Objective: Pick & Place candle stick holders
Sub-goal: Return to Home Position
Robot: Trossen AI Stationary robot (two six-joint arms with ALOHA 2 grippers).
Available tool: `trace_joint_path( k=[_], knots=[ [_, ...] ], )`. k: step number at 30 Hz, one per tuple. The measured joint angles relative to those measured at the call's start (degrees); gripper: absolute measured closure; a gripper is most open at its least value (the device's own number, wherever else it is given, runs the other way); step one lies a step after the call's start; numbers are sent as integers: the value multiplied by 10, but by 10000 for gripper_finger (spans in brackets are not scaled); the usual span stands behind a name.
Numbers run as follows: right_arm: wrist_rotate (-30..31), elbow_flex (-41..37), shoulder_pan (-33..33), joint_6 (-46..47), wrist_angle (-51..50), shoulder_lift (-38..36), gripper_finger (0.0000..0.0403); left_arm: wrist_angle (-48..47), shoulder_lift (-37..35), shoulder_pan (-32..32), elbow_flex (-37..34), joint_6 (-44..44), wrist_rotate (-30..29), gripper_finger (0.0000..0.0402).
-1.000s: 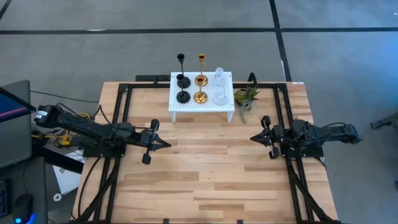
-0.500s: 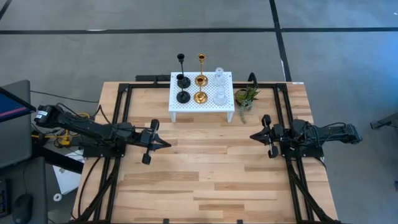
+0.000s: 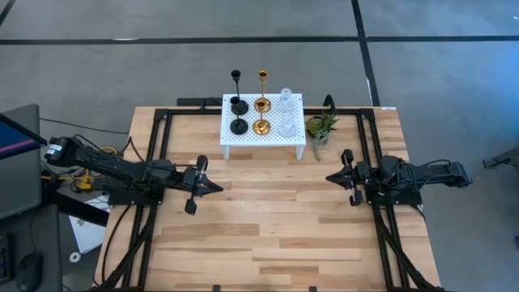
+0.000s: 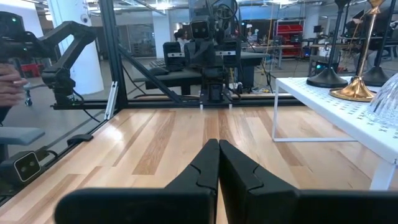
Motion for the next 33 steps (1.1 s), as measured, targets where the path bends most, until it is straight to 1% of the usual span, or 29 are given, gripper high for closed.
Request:
trace_joint_path(
  k=[6, 8, 13, 16, 20, 24, 27, 33],
  knots=[
    [0, 0, 0, 0, 0, 0, 403, 2, -2, 0, 0, 5, 0, 398],
    [0, 0, 0, 0, 0, 0, 403, 21, -3, 1, 0, 6, -1, 398],
    [0, 0, 0, 0, 0, 0, 403, 34, -19, 1, 1, 6, -16, 398],
    [0, 0, 0, 0, 0, 0, 403, 23, -51, 1, 1, 4, -19, 398],
    [0, 0, 0, 0, 0, 0, 403, -3, -109, 1, 1, -13, -19, 398],
    [0, 0, 0, 0, 0, 0, 403, -55, -159, 1, 1, -43, -19, 398],
    [0, 0, 0, 0, 0, 0, 403, -91, -188, 1, 1, -44, -19, 398],
    [0, 0, 0, 0, 0, 0, 403, -130, -238, 1, 1, -44, -19, 398]
  ],
)
